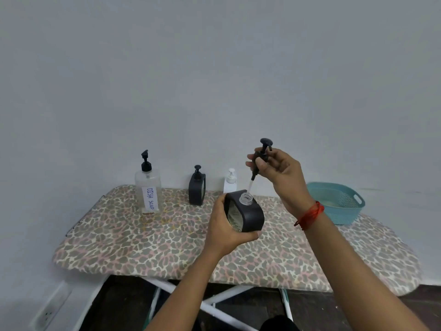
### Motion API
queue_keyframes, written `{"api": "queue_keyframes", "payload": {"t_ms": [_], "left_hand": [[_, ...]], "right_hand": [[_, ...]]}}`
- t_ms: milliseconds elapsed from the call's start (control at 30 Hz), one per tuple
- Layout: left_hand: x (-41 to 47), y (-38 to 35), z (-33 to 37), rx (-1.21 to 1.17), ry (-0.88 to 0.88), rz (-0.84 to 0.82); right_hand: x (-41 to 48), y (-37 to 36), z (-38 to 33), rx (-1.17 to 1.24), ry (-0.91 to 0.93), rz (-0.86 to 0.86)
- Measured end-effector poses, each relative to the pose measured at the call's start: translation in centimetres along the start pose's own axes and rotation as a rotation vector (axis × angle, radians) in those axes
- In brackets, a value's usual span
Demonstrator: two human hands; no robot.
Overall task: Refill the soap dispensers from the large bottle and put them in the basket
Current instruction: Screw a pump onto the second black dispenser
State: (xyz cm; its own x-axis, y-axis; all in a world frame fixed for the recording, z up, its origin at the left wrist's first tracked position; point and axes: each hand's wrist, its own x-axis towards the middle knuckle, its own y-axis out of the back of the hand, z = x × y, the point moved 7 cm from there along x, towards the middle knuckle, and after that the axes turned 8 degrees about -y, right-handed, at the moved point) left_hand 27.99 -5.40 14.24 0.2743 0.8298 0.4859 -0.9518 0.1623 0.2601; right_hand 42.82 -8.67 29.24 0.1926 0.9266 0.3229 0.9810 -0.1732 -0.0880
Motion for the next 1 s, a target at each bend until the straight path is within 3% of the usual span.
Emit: {"api": "queue_keyframes", "payload": {"t_ms": [300,567,767,1000], "left_hand": [[-0.6,1.1,3.8,0.009,-0.036,-0.002],[-0.1,2.4,8.1,-0.02,-0.087,0.029],[0.0,3.9,10.6,-0.018,-0.136,0.065],[0.0,3.9,12.0,0.021,-0.16,0.097]], "right_hand": [[-1.9,-0.1,-5.7,-0.003,0.094,0.014],[-3.9,-1.6,-2.2,-0.201,-0.009,-0.019],[-4.9,-2.0,-1.7,-0.207,-0.064,-0.037],[-4.5,-1.0,-1.9,-0.387,-0.098,0.196]]}}
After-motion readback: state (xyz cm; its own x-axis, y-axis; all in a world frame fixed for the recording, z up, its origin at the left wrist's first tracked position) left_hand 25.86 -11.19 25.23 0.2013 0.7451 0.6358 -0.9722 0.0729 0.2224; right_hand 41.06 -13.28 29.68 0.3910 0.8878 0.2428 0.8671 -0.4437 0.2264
